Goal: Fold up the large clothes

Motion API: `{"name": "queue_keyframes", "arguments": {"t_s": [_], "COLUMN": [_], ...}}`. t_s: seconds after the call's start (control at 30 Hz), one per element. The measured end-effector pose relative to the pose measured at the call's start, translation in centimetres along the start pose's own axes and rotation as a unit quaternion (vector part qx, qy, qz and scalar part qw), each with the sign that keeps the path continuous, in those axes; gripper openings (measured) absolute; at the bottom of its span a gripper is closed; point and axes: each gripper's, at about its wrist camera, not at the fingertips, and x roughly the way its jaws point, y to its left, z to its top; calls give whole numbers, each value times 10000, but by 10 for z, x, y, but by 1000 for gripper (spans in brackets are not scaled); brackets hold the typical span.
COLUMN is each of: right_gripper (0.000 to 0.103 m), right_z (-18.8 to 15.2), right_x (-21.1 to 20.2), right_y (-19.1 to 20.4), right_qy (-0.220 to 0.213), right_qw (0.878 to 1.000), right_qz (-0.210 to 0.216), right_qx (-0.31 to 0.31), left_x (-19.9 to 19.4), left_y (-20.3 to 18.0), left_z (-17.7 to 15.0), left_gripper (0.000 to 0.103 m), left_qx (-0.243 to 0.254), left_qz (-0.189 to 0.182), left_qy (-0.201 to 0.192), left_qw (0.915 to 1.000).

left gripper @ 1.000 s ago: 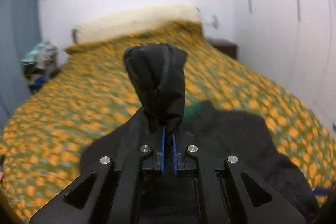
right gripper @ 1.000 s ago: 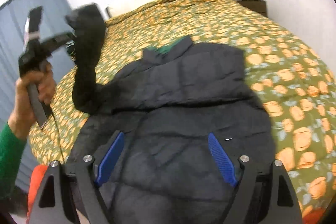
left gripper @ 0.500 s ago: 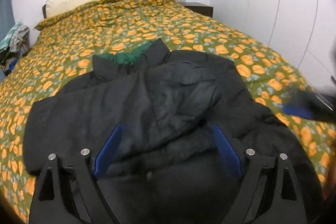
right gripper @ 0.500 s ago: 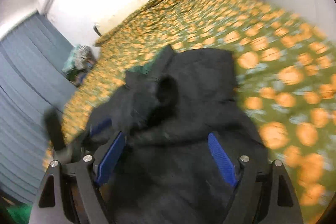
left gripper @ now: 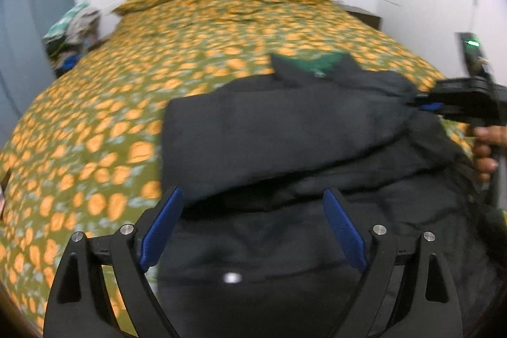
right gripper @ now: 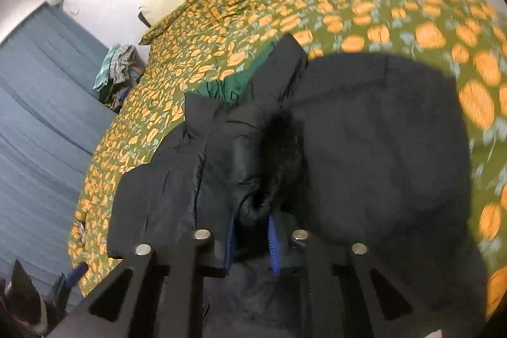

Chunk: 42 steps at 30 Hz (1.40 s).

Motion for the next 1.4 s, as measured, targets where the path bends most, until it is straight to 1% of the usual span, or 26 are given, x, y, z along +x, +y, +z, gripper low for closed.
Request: {"name": "queue_keyframes", "arguments": {"t_s": [0.1,0.2,0.27,0.33,0.4,0.43,0.5,0.53,0.57,0.6,0.63,0.67,0.7,0.73,0.77,0.8,0.83,0.87,0.9,0.97,1.03,1.13,1.2,1.3,1.37,1.4], "right_gripper": [17,16,16,16,18,21,45,71,75,75,75,75,75,75,74,74,74,73,72,71,71,71,71,71,71,71], "right_z": [6,4,-1,-10,-12,-11,-7,-7,-7,-8,-10,-10,-8,-5,0,2,3,3,1,-5,-8,-7,-11,-18,-20,-20], "right_x": [-26,-39,-34,-20,-14,-16,-24,-31,-44,-60,-71,-77,-79,-73,-60,-45,-28,-6,13,31,33,28,31,30,34,35], "right_y": [-3,-27,-49,-69,-70,-67,-57,-52,-44,-28,-18,-4,8,18,25,26,22,15,3,-14,-19,-22,-23,-26,-25,-25], "right_qy": [-289,-379,-260,-16,61,65,150,115,-77,-417,-620,-822,-913,-828,-632,-457,-282,-9,264,469,449,378,310,193,158,145], "right_qw": [9981,9951,9917,9889,9875,9868,9844,9837,9813,9743,9695,9657,9656,9680,9690,9696,9710,9704,9684,9684,9675,9690,9701,9709,9709,9712], "right_qz": [-481,-909,-1258,-1467,-1572,-1615,-1746,-1781,-1881,-2083,-2156,-2111,-1924,-1654,-1533,-1482,-1397,-1420,-1537,-1521,-1517,-1489,-1458,-1456,-1460,-1451], "right_qx": [-263,-64,116,240,85,22,-145,-237,-396,-743,-990,-1271,-1493,-1698,-1830,-1894,-1919,-1953,-1947,-1920,-1972,-1936,-1913,-1891,-1891,-1887], "left_x": [2,10,19,29,30,31,35,37,43,51,64,74,87,107,118,131,140,144,146,145,133,119,120,142,172,184], "left_y": [24,38,40,40,43,43,38,35,30,24,18,14,11,6,4,2,3,4,7,14,16,20,18,13,9,10], "left_z": [0,1,1,4,10,17,29,33,38,43,45,46,46,43,39,34,29,25,22,21,28,46,66,83,80,74], "left_gripper": [91,91,91,91,91,91,91,91,91,91,91,91,91,91,91,94,97,102,103,103,101,101,101,101,103,103], "left_qx": [-321,-522,-497,-447,-454,-433,-292,-207,-94,22,117,155,183,208,199,180,158,95,-17,-201,-212,-339,-420,-368,-314,-318], "left_qz": [61,105,155,141,91,6,-77,-92,-120,-169,-220,-245,-270,-252,-209,-140,-57,-38,-105,-217,-211,-339,-422,-383,-291,-320], "left_qy": [2,52,173,308,308,270,243,215,170,167,237,303,392,579,698,786,791,752,736,825,794,473,282,184,412,450], "left_qw": [9995,9986,9985,9984,9985,9987,9992,9995,9997,9997,9994,9991,9987,9978,9971,9966,9967,9971,9972,9962,9964,9977,9978,9984,9982,9980]}}
